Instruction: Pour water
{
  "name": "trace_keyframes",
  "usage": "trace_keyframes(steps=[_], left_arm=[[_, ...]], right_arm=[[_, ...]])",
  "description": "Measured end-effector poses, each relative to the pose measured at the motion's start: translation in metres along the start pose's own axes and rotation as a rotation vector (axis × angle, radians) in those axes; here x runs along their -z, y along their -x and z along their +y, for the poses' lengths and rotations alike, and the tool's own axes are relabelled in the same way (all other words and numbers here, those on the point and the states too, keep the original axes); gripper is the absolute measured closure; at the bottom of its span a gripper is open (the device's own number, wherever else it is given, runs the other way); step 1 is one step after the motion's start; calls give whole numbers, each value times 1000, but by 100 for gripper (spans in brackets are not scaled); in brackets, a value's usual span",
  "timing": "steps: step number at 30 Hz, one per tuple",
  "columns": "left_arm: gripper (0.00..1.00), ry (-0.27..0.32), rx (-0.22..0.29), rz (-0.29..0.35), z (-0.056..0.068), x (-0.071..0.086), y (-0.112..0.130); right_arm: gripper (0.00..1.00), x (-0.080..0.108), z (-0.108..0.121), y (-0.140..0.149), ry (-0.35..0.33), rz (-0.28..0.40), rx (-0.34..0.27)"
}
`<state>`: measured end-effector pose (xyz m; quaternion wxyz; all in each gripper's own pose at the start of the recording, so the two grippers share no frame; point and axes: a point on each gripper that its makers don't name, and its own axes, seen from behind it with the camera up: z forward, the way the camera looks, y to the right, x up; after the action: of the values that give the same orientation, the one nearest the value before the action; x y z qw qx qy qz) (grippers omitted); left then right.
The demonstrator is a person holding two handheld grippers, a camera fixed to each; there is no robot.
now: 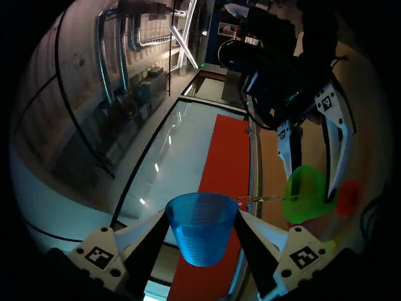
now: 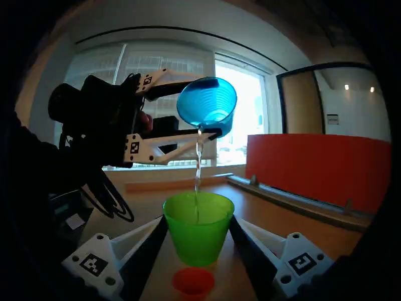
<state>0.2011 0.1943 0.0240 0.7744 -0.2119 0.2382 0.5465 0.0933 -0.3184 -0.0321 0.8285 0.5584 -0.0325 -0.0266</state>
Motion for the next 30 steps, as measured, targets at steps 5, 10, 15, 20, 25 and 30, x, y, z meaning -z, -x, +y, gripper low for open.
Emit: trace_keyframes(steps=[5,10,15,20,25,30], left_arm=[[14,3,-14,2,1,-1,-1],[14,1,-30,4,1,-2,-2],[14,0,-45,4,0,-3,-3],[14,-3,-59,3,-2,-3,-3],[14,-5,-75,3,-1,-4,-3],[14,-6,-91,3,-2,-4,-6]], right_arm=[[12,1,0,-1,0,0,1],[12,0,0,-2,1,0,4],[12,1,1,-3,1,2,5],[12,0,1,-2,0,4,7],[12,0,1,-4,-1,5,11],[12,0,1,-6,1,7,13]])
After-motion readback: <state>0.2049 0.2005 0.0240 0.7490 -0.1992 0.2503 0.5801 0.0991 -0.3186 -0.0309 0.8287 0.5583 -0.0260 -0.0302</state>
